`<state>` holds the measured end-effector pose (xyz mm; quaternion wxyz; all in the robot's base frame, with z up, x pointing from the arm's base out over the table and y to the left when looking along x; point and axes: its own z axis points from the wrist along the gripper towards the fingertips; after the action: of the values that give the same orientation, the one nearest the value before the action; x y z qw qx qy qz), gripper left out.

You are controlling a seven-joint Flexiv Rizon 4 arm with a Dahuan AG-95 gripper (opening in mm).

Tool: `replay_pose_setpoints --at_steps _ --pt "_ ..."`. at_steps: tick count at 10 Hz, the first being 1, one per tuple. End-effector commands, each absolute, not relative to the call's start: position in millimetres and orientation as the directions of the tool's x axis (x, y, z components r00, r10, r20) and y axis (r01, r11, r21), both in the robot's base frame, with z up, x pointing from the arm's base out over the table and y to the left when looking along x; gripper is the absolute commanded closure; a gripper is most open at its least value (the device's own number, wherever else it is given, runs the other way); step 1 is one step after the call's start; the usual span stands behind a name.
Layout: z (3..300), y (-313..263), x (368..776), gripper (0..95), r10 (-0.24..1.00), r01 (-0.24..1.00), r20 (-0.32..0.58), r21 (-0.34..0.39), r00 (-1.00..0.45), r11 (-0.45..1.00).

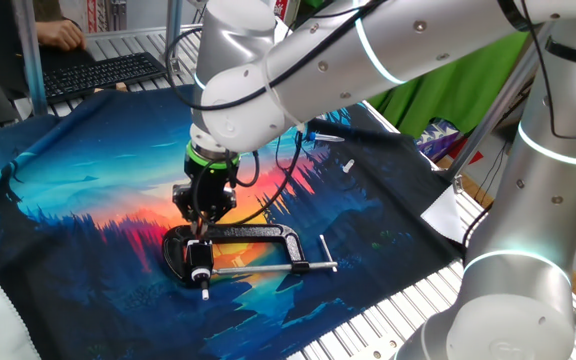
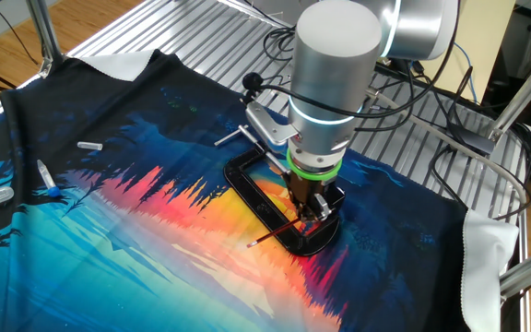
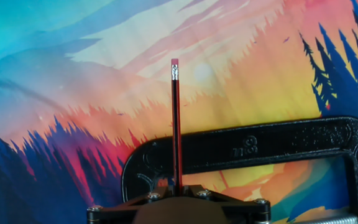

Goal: Insert the pencil into the pencil sharpener

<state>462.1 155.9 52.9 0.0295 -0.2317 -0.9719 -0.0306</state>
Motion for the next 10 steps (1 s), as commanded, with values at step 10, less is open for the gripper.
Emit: replay_pose_setpoints --at_steps 10 --pt "53.6 159.9 454.7 76.0 0.451 0.454 0.076 0.045 -0.890 0.890"
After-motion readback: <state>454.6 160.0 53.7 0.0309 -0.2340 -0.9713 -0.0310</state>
